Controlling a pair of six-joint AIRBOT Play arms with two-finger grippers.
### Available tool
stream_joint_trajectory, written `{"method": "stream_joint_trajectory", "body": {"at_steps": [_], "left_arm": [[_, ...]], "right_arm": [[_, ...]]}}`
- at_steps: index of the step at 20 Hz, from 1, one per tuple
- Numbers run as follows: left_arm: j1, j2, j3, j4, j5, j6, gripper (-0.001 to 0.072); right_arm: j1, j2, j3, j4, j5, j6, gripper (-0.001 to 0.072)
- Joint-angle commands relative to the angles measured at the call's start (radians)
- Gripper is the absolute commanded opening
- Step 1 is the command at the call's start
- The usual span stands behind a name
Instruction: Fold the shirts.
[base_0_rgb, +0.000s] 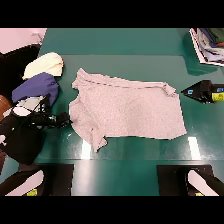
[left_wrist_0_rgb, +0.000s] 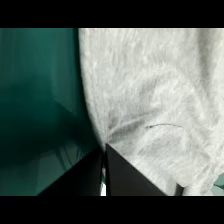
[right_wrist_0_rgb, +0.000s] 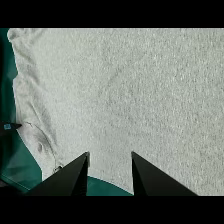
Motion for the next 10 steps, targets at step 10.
{"method": "stream_joint_trajectory", "body": {"at_steps": [10], "left_arm": [[0.0, 0.052, 0.175, 0.058, -0.075, 0.01, 0.0019]], "right_arm": [[-0.335, 0.109, -0.489, -0.365, 0.047, 0.092, 0.0463]]}}
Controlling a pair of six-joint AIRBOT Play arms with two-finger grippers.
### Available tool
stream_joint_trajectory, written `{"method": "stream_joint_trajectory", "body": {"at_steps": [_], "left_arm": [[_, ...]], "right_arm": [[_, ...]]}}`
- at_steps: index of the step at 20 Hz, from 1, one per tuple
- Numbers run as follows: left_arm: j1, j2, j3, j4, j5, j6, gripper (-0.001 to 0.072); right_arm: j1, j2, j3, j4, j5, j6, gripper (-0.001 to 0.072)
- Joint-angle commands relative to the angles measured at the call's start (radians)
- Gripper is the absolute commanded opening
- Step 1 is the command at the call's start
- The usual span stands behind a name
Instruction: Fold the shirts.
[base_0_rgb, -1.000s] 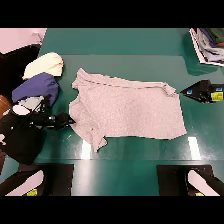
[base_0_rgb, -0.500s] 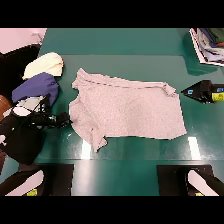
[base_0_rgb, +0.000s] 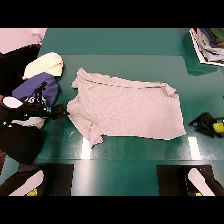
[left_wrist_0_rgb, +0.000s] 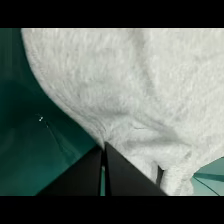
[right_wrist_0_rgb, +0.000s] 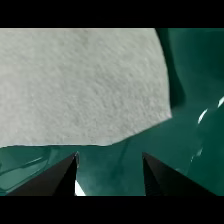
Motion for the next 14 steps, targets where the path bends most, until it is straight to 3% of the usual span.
{"method": "stream_joint_trajectory", "body": {"at_steps": [1, 7, 8, 10, 11, 14], "left_arm": [[0.0, 0.006, 0.024, -0.004, -0.008, -0.001, 0.0019], [0.0, 0.006, 0.024, -0.001, -0.026, -0.001, 0.0019], [0.0, 0.006, 0.024, 0.003, -0.031, -0.001, 0.0019], [0.0, 0.006, 0.024, 0.011, -0.046, -0.002, 0.0019], [0.0, 0.006, 0.029, 0.013, -0.055, -0.002, 0.0019], [0.001, 0.052, 0.085, 0.018, -0.083, -0.023, 0.0018]], "right_arm": [[-0.079, 0.005, -0.187, -0.006, -0.05, 0.012, 0.0454], [0.121, -0.137, -0.247, 0.108, -0.266, 0.013, 0.0422], [0.174, -0.157, -0.228, 0.105, -0.295, 0.012, 0.0332], [0.258, -0.185, -0.185, 0.099, -0.328, 0.012, 0.0245], [0.291, -0.193, -0.161, 0.095, -0.331, 0.011, 0.008], [0.345, -0.161, -0.052, 0.097, -0.317, 0.008, 0.0015]]}}
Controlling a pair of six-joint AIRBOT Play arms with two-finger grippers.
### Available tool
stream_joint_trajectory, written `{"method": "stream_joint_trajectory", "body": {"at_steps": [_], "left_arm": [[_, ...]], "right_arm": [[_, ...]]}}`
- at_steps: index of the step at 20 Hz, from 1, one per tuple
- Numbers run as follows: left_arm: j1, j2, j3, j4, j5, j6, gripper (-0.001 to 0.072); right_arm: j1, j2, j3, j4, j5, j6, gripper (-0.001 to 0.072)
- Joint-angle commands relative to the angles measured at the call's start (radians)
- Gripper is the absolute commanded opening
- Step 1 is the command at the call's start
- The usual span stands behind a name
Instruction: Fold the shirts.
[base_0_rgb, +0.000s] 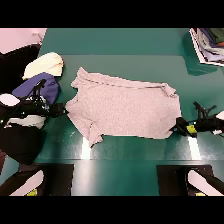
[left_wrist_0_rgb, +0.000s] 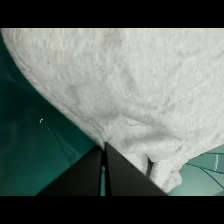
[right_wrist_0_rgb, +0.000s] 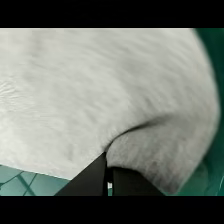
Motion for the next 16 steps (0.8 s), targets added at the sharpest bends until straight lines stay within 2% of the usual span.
{"method": "stream_joint_trajectory", "body": {"at_steps": [1, 6, 10, 13, 16], "left_arm": [[0.001, 0.074, 0.077, 0.016, -0.029, -0.04, 0.0018], [0.002, 0.279, 0.484, 0.071, -0.065, -0.094, 0.0019], [0.002, 0.317, 0.903, 0.072, -0.115, -0.124, 0.0019], [0.002, 0.317, 1.141, 0.078, -0.14, -0.182, 0.0019], [0.002, 0.317, 1.278, 0.078, -0.143, -0.2, 0.0018]], "right_arm": [[0.072, 0.047, 0.131, 0.005, -0.015, -0.005, 0.0015], [0.031, 0.266, 0.562, 0.003, 0.004, -0.005, 0.0014], [-0.054, 0.36, 0.905, 0.003, 0.025, -0.005, 0.0014], [-0.132, 0.38, 1.092, 0.003, 0.116, -0.005, 0.0014], [-0.215, 0.373, 1.216, 0.002, 0.235, -0.006, 0.0014]]}}
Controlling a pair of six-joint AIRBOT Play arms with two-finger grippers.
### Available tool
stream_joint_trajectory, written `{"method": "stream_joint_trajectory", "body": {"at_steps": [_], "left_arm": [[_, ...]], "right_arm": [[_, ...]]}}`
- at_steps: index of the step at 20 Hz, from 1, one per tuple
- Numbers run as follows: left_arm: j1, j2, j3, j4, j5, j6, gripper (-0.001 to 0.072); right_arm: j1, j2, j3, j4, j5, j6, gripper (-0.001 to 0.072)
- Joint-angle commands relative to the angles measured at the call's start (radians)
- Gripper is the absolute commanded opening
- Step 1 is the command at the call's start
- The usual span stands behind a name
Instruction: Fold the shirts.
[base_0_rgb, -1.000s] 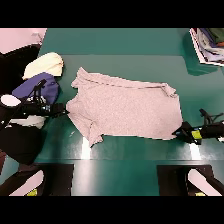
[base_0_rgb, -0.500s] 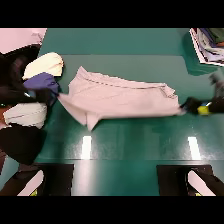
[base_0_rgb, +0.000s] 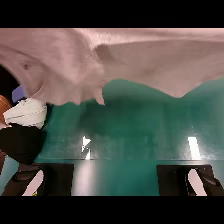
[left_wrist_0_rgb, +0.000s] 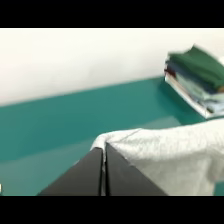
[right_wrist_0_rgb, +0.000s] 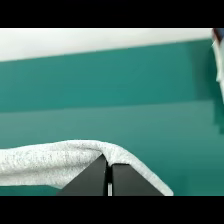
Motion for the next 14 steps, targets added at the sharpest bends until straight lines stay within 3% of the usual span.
{"method": "stream_joint_trajectory", "body": {"at_steps": [1, 7, 11, 14], "left_arm": [[0.001, 0.005, 0.18, 0.006, -0.006, -0.032, 0.0018], [0.0, -0.105, 0.039, 0.035, -0.132, -0.034, 0.0018], [0.0, -0.235, -0.233, 0.035, -0.172, -0.029, 0.0018], [-0.056, -0.362, -0.402, 0.077, -0.126, -0.007, 0.0018]], "right_arm": [[-0.09, 0.005, 0.176, -0.002, 0.133, 0.0, 0.0014], [-0.104, -0.11, 0.224, 0.008, 0.254, 0.029, 0.0013], [-0.101, -0.213, -0.004, 0.007, 0.326, 0.047, 0.0013], [-0.014, -0.318, -0.196, -0.075, 0.309, 0.047, 0.0013]]}}
